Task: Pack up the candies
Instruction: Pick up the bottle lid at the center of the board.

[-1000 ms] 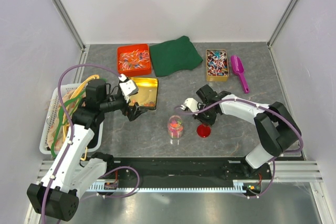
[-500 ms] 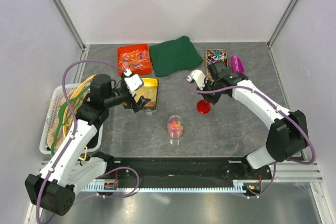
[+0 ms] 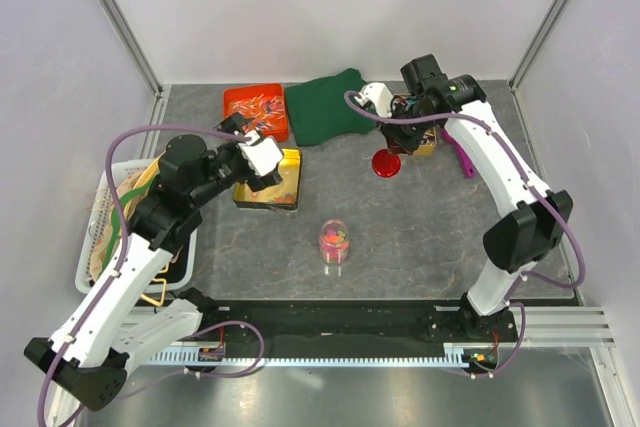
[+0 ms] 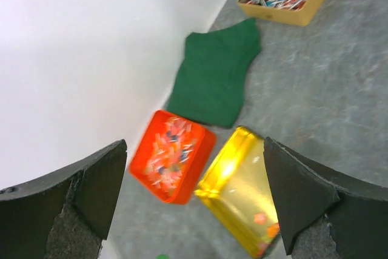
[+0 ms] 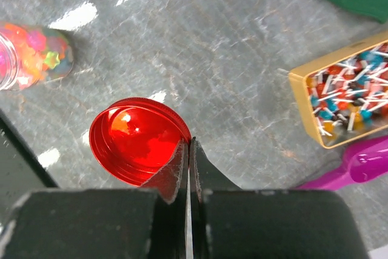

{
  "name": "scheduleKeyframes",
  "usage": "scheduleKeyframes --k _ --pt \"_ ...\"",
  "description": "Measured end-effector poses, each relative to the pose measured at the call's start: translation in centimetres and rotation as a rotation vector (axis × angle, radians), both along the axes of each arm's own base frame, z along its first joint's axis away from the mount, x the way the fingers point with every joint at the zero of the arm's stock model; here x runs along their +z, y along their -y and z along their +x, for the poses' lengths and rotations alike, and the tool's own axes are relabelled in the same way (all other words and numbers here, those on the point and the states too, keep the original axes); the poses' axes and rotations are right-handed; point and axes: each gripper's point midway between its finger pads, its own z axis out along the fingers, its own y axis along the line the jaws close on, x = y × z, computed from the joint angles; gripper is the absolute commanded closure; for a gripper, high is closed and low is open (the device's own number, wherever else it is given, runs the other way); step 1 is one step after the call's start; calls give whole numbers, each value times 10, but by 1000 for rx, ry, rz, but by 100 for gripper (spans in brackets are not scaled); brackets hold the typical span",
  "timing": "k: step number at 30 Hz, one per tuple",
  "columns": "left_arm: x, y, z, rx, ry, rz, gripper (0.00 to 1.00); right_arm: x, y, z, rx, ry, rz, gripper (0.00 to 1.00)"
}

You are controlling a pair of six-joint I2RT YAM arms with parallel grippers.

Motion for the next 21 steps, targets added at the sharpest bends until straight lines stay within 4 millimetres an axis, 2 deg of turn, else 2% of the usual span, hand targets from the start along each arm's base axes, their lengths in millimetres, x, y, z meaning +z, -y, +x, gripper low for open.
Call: scheduleKeyframes --k 5,8,10,13,17,19,21 --pt "4 -15 0 33 104 152 0 -3 -2 1 12 -70 -19 100" --pt "10 -18 -5 8 186 242 0 10 -7 4 28 -49 2 100" --pt "15 -13 -14 -42 260 292 0 18 -9 5 41 -30 17 100" --pt "8 7 -38 -165 416 373 0 26 -12 5 62 -8 32 100" --pt "-31 45 -70 -367 599 504 0 34 -14 4 83 7 48 100" --pt "-46 66 -78 -448 639 561 0 40 -17 4 93 18 62 100" --pt "-49 87 -83 -493 682 583 0 45 -20 3 101 29 71 100"
